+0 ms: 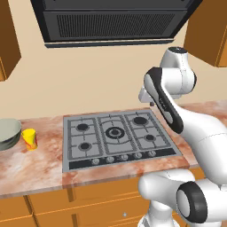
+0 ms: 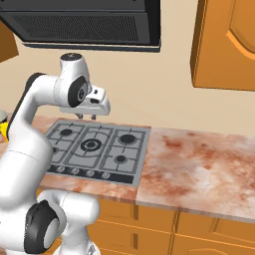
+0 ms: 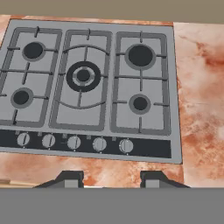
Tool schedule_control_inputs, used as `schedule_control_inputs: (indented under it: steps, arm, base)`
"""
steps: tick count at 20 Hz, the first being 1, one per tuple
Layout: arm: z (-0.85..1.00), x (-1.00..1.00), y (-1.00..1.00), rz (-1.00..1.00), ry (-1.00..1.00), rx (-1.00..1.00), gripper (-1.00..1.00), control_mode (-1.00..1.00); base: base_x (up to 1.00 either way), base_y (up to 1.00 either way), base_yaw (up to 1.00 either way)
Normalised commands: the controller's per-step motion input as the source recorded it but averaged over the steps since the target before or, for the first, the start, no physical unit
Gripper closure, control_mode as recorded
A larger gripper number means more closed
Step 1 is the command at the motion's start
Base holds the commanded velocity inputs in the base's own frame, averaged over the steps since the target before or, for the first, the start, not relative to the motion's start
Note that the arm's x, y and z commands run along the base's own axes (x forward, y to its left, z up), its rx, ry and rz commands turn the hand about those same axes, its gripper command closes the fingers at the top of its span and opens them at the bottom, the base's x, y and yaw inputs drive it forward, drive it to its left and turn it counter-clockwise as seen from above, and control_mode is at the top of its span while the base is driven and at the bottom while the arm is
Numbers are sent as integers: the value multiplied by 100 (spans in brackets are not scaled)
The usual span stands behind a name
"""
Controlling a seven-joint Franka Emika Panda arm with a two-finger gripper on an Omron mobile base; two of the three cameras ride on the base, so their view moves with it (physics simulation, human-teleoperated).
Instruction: Pick the cup and bowl from the counter and place them on the counter next to the sink.
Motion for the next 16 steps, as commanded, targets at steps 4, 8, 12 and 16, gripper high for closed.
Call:
schedule_control_inputs:
  steps: [4,8,12,16]
  arm:
    - [0,-11,0,0,0,0,-100,-100]
    - [-5,-20,0,0,0,0,-100,-100]
    - [-14,-18,24,0,0,0,-100,-100]
    - [-17,-2,77,0,0,0,-100,-100]
  base:
    - [0,0,0]
    - [0,0,0]
    - [0,0,0]
    - [0,0,0]
